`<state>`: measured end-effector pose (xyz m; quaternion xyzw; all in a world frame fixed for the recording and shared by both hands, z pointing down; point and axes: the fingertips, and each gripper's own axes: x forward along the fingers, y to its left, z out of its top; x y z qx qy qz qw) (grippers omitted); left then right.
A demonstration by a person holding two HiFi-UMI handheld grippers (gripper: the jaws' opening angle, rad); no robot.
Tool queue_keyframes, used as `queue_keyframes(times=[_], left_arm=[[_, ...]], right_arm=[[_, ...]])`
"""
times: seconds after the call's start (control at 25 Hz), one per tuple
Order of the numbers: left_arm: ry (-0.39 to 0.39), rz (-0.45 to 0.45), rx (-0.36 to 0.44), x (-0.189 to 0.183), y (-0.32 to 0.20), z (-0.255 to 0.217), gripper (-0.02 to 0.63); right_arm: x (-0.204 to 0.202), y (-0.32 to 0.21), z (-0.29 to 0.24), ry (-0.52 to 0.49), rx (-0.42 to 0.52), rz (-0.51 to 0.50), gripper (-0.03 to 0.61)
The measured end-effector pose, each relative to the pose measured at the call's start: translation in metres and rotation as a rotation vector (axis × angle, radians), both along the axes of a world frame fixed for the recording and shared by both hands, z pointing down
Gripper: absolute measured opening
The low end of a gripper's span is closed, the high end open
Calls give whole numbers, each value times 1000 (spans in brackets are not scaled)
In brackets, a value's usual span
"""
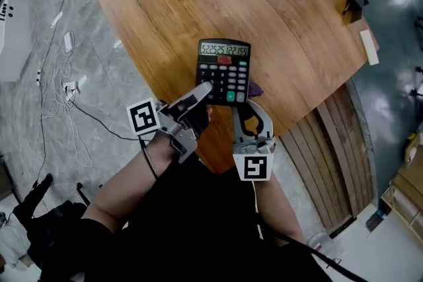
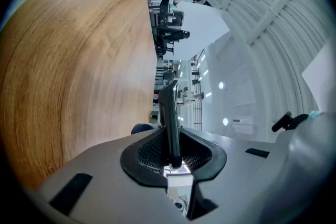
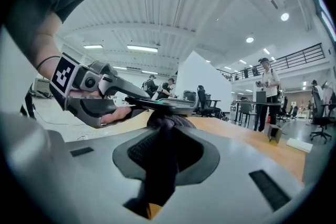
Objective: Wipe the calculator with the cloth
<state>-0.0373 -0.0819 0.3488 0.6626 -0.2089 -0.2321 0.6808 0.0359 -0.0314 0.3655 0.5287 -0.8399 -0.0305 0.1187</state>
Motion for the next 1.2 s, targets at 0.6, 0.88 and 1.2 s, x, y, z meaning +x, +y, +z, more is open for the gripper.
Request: queue_keyframes(times=[0.6, 0.88, 1.2], left_arm=[[7, 80, -17, 10, 9, 27, 69], [26, 107, -42, 32, 15, 35, 69], [-12, 96, -60, 36, 16, 54, 69]], right_arm=[[24, -10, 18, -2, 19, 130, 74], [-23, 10, 40, 20, -94, -31, 74], [31, -1, 49, -67, -89, 114, 74]])
